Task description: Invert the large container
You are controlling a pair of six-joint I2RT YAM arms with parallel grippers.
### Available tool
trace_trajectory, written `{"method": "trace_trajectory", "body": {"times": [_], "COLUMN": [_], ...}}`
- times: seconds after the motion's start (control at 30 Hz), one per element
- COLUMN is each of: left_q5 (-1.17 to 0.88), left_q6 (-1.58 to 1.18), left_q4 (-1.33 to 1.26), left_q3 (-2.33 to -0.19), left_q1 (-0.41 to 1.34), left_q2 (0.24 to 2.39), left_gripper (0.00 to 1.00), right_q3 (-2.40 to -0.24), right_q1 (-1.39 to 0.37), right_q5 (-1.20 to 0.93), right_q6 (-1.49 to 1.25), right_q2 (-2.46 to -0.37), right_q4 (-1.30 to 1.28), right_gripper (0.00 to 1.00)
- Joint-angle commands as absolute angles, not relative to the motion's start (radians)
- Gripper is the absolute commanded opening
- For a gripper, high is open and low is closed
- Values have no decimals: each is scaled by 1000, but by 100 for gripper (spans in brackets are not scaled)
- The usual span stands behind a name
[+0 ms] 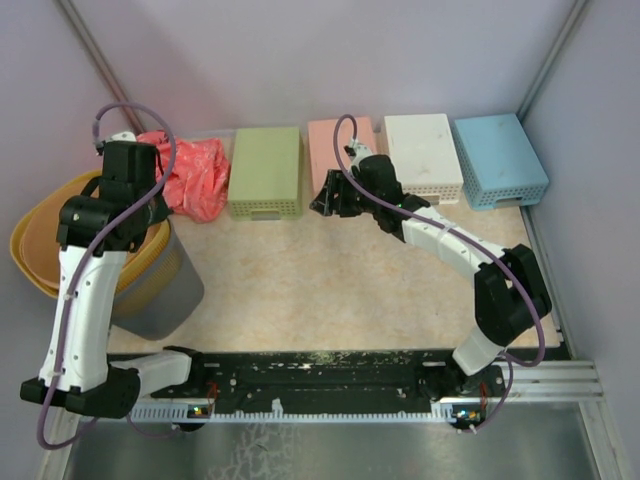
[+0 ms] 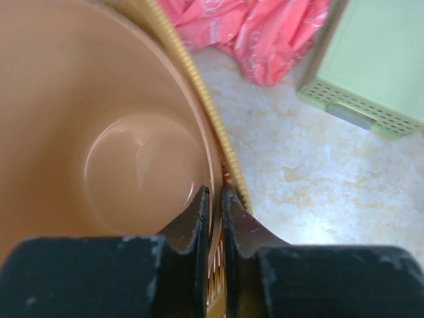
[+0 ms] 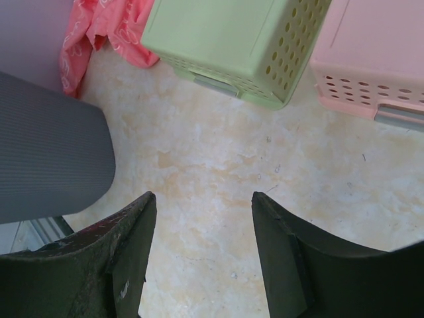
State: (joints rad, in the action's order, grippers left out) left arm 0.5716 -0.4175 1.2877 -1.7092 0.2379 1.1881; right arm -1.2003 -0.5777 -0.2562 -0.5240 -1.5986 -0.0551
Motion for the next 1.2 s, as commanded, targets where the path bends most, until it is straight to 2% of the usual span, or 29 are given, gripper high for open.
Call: {"method": "trace_trajectory", "body": {"times": [0.0, 0.03, 0.3, 0.5, 1.0, 1.17], "left_q5": [412, 400, 293, 269, 350, 343], "left_q6": [-329, -310, -208, -174, -86, -67], "left_q4": [1198, 1179, 915, 824, 914, 986], "left_q3": [-1694, -1697, -1694, -1768, -1900, -1884], "left_q1": [226, 226, 227, 225, 225, 225], "left_q2": [1215, 1218, 1241, 1283, 1354, 1394], "left_gripper": [5, 0, 0, 0, 0, 0], "right_q3": [-1241, -1241, -1241, -1241, -1244, -1242], "right_q1": [-577, -577, -577, -577, -575, -575], "right_q5": [-251, -250, -230, -197, -171, -176], "right_q6": [-512, -512, -503, -492, -488, -489], "right_q2": [-1608, -1608, -1603, -1595, -1600, -1607], "right_q4": [-44, -46, -71, -99, -123, -125], "right_gripper": [60, 60, 60, 59, 59, 59]}}
